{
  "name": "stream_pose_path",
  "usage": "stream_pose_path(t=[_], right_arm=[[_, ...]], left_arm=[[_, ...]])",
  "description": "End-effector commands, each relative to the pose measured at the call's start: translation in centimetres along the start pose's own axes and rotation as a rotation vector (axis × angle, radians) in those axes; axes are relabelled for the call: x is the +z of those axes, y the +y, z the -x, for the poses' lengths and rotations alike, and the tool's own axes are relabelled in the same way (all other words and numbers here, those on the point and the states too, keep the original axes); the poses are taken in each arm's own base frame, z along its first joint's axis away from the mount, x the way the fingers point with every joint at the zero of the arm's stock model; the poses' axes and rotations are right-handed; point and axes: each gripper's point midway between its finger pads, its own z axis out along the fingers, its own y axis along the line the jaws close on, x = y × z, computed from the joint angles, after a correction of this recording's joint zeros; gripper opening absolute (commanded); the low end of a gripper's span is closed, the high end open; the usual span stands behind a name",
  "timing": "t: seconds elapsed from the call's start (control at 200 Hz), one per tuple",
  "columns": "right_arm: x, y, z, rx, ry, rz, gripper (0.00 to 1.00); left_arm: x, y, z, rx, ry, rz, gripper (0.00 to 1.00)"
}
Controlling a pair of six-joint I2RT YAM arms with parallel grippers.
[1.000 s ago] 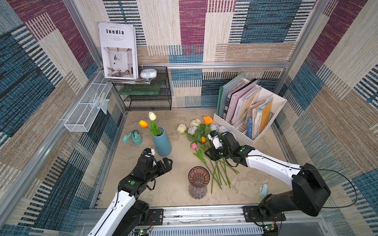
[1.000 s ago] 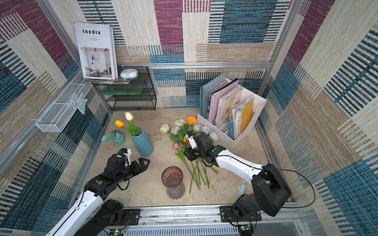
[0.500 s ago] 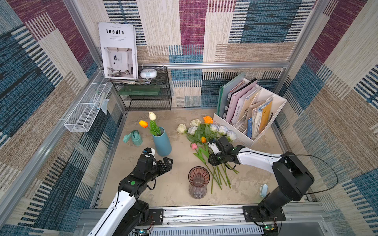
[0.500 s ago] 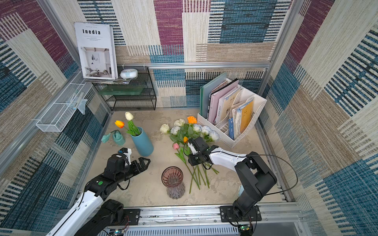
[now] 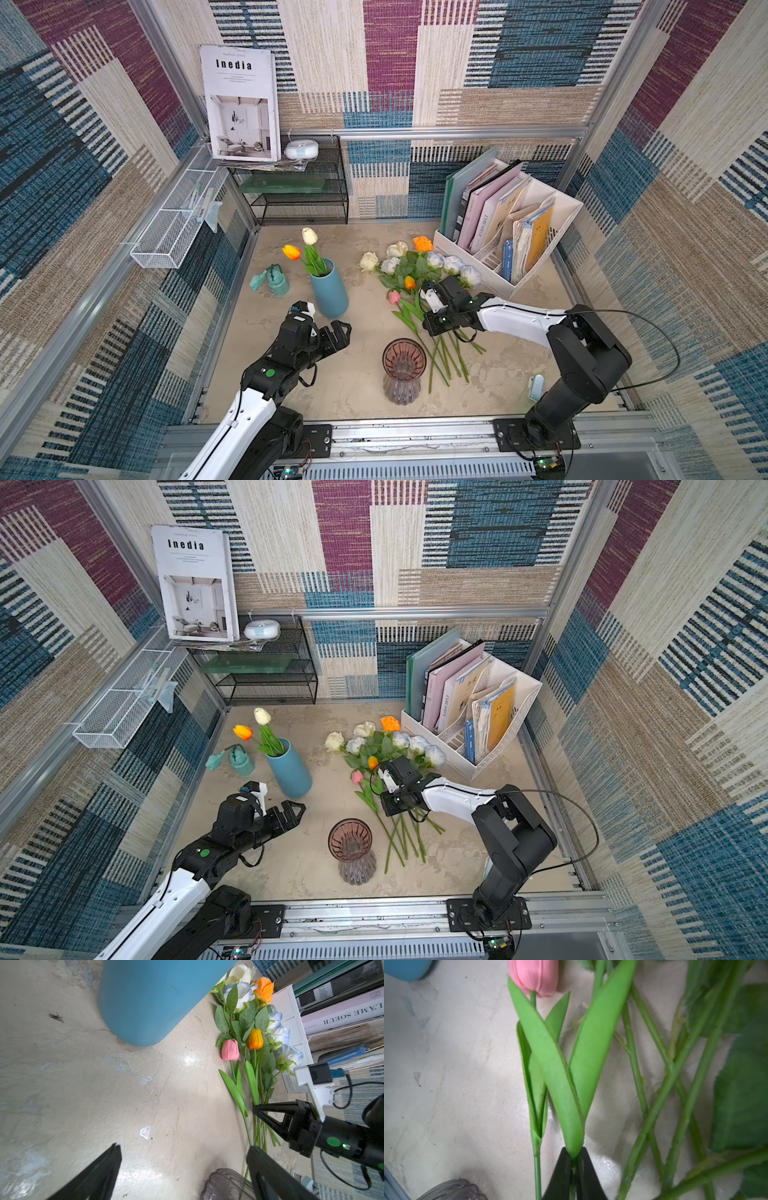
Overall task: Arrange the flowers in different vases according to their variety
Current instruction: Pick up the flower at the center of the board, then insert the flower into the vase.
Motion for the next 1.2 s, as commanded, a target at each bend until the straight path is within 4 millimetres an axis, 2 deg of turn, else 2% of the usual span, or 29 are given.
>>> stream_pose_path(t=[0.0, 0.13, 0.24, 0.561, 0.756, 0.957, 0.967, 1.052, 1.197], right_arm=[[-1.3, 0.4, 2.0, -0.031, -0.064, -0.008, 0.05], [-3.9, 1.6, 5.3, -0.066, -0.166, 0.007, 0.00], [-6.8, 3.1, 9.2, -0.092, -0.295, 0.030, 0.00], [-15.1, 11.3, 21.3, -0.221, -0.655, 0.295, 0.00], [-19.5, 17.1, 26.6, -0.317, -0.899, 0.508, 0.00], [-20.3, 22.1, 30.1, -0.421, -1.000, 0.623, 0.00], [-19.8, 22.4, 30.1, -0.423, -0.993, 0.630, 0.00], [-19.5, 24.0, 30.7, -0.449, -1.019, 0.685, 0.00], [-18.7, 25.7, 31.3, -0.468, -1.057, 0.748, 0.00]], left_arm=[[-0.1, 0.2, 0.5, 0.012, -0.039, 0.005, 0.99], [-0.5, 0.6, 0.7, 0.004, -0.071, 0.008, 0.99], [-1.0, 1.0, 0.9, -0.004, -0.113, 0.013, 0.99], [-1.7, 2.1, 0.9, -0.002, -0.157, 0.041, 0.99], [-1.4, 2.8, 0.4, 0.006, -0.140, 0.066, 0.99], [-1.3, 3.1, 0.1, 0.010, -0.136, 0.070, 0.99], [-1.4, 3.1, 0.1, 0.010, -0.136, 0.069, 0.99], [-1.4, 3.1, 0.1, 0.010, -0.138, 0.068, 0.99], [-1.4, 3.0, 0.1, 0.010, -0.139, 0.065, 0.99]])
